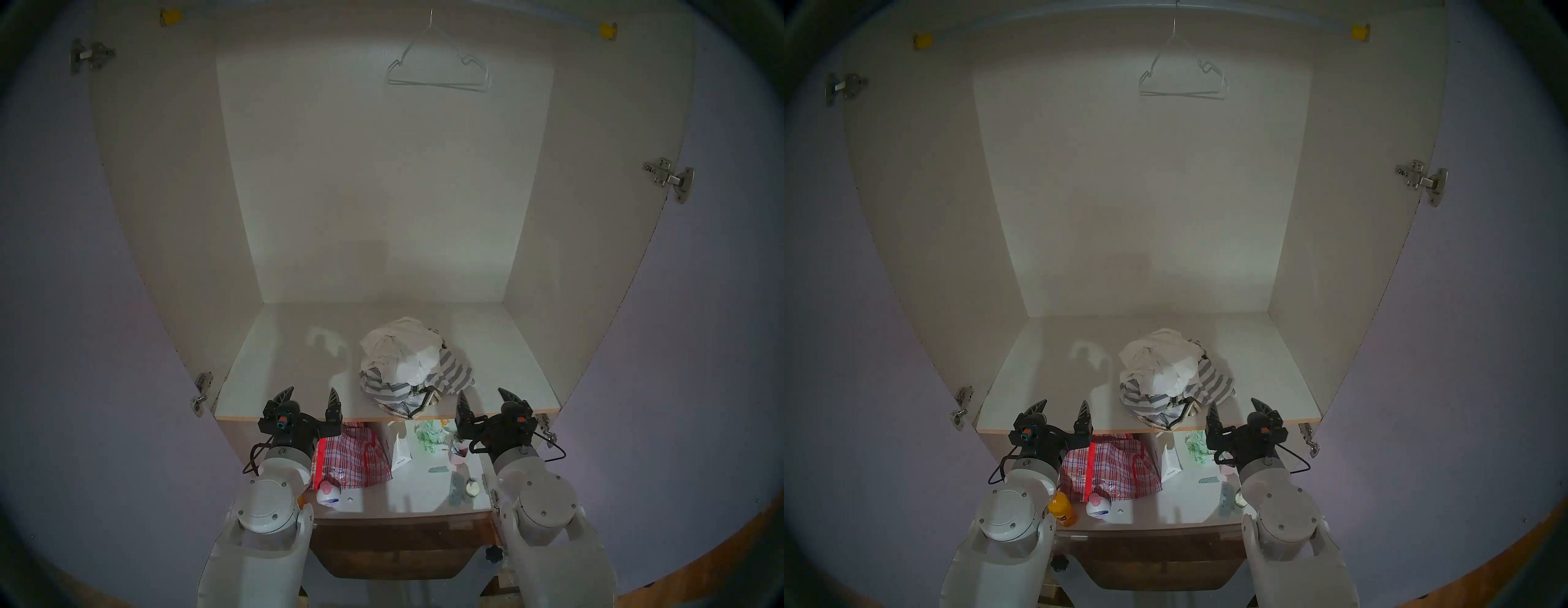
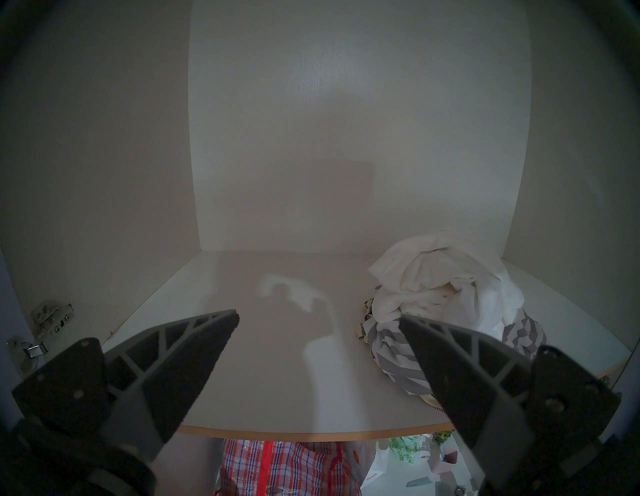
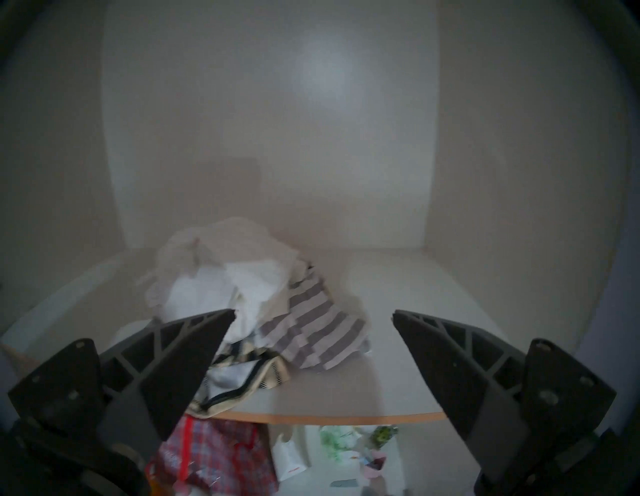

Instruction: Sort tops into two piles: light colors and dark colors

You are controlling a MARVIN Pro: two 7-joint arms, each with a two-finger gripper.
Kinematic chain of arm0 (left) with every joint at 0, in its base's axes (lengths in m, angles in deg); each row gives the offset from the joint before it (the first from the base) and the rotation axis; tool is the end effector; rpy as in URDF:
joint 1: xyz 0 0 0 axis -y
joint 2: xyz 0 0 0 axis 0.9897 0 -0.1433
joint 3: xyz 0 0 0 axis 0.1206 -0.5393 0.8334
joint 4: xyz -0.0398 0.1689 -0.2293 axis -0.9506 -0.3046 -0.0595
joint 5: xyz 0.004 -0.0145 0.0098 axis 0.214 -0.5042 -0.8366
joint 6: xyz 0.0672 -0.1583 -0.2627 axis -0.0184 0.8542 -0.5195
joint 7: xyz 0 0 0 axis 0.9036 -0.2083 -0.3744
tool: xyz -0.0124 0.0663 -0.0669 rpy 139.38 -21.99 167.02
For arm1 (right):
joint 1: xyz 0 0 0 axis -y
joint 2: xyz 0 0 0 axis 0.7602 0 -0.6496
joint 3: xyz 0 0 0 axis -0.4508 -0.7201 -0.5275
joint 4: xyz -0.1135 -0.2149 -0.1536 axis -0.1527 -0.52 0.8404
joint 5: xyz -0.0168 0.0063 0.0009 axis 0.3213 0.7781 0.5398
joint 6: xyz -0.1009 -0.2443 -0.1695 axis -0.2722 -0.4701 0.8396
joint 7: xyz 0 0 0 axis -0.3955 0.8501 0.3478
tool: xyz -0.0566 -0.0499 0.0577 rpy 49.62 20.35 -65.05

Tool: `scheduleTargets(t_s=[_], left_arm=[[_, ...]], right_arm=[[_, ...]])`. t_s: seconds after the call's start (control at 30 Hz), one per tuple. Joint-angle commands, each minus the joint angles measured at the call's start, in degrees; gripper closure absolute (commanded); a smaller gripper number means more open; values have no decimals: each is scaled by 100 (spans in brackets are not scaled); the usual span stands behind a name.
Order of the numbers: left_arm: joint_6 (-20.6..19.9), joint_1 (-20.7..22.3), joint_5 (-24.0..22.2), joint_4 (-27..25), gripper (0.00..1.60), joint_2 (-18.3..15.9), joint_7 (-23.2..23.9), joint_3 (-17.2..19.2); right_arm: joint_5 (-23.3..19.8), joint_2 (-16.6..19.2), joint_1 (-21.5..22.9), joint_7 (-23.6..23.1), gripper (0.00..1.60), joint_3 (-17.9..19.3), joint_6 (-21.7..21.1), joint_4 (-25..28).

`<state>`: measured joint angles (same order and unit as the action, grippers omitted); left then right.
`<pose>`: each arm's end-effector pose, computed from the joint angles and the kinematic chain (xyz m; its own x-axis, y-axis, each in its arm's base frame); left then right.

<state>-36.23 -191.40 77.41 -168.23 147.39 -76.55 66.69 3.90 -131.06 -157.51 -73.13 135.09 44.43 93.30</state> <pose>0.3232 -0.0124 -0.3476 0.1115 0.0151 0.9936 -0.0015 -0.9999 0.0153 0.3299 0.0246 -0.3463 0.1496 -0.0219 0.9885 0.1738 -0.9836 -0.0481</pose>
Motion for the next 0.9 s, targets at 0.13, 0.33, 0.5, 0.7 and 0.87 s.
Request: scheduleTargets(t_s=[0.13, 0.33, 0.5, 0.7, 0.87], left_arm=[[17, 31, -9, -145, 0, -4, 21, -11], [21, 34, -8, -139, 0, -4, 17, -12], [22, 35, -8, -137, 0, -5, 15, -13], [25, 38, -8, -131, 0, -6, 12, -14], [30, 45, -4, -117, 0, -4, 6, -14]], right_arm=[[-359, 185, 635, -844, 0, -11, -340, -291], [-913, 591, 1225, -1840, 0, -128, -880, -749], [-884, 661, 1916, -2217, 0, -385, -1007, -1262], [-799, 515, 2712, -2347, 0, -658, -1471, -2026], [-725, 286, 3449, -2499, 0, -745, -1832, -2872]])
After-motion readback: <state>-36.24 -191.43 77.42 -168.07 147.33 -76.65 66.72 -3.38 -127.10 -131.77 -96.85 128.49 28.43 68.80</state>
